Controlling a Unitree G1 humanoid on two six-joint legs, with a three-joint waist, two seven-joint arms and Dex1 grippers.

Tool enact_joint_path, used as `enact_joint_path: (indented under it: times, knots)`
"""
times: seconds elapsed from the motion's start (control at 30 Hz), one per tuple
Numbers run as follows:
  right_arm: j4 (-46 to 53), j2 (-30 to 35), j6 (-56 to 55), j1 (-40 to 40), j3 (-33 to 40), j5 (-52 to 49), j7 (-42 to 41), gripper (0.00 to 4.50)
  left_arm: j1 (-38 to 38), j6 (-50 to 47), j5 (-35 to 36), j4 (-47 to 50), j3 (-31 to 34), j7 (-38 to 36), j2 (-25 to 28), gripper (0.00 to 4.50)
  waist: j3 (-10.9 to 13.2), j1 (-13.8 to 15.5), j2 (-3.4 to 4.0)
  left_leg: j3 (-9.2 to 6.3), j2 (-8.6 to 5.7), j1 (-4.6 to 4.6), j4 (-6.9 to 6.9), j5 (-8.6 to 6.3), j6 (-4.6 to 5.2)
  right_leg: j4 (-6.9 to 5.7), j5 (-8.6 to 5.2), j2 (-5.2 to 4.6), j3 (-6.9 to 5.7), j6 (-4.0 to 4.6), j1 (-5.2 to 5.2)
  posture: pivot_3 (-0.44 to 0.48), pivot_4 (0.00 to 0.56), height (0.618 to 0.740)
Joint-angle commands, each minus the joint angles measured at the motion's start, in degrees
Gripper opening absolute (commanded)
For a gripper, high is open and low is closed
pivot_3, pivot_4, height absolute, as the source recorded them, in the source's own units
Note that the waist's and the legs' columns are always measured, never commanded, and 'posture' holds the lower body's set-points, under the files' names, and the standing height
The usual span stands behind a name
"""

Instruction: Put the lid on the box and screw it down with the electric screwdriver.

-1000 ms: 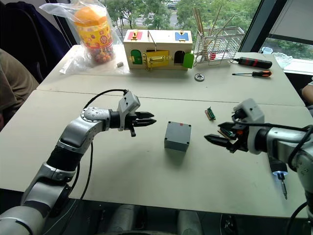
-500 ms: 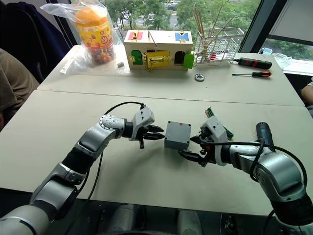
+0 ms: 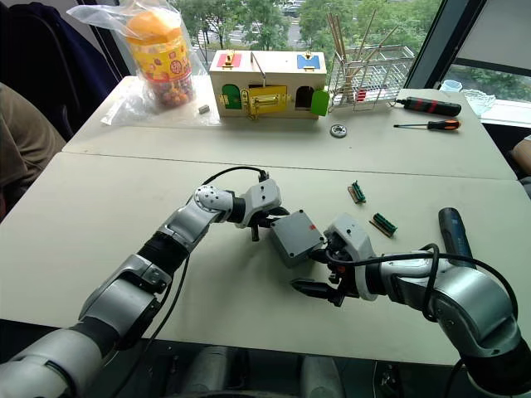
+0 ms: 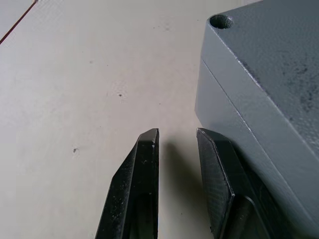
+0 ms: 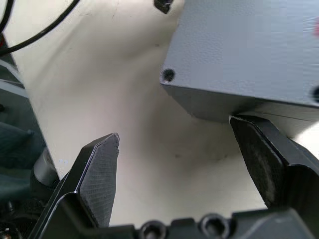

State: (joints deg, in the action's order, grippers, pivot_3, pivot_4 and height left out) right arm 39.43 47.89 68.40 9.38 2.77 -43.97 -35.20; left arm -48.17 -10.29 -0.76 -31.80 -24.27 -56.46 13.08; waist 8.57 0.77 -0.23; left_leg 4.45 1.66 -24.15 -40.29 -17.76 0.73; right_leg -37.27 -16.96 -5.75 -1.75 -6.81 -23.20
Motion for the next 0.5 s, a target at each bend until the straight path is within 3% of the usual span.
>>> enact_joint_path:
  times: [0.03,0.3,0.5]
  knots:
    - [0.6,4.5,-2.3,-0.3,1.7,3.2,-0.3,3.80,-0.5,-0.7,0.0,3.6,3.0,-0.2,2.8,1.20,0.0,-0.1,0.00,0.00,0.00,0.00,0.00,0.00,0.00,-0.02,0.00,0.00,0.00,0.00,-0.02,0.000,0.150,0.708]
    - [-11.1,6.8,-14.7,4.3,-5.2,12.5,-6.0,3.80,10.7,-18.0,6.8,33.5,2.6,-9.9,14.4,1.20,0.0,-0.1,0.01,0.04,0.10,0.02,0.08,0.16,-0.29,-0.01,0.00,0.08,0.03,0.01,-0.07,0.000,0.150,0.708]
    - [-12.4,5.7,-16.3,5.9,-8.8,13.6,-9.5,3.80,11.6,-23.2,7.3,37.1,2.1,-5.3,10.4,1.20,0.0,0.5,0.00,-0.02,0.07,0.01,-0.16,0.04,-0.08,-0.04,0.00,0.07,0.02,0.00,0.10,0.000,0.150,0.708]
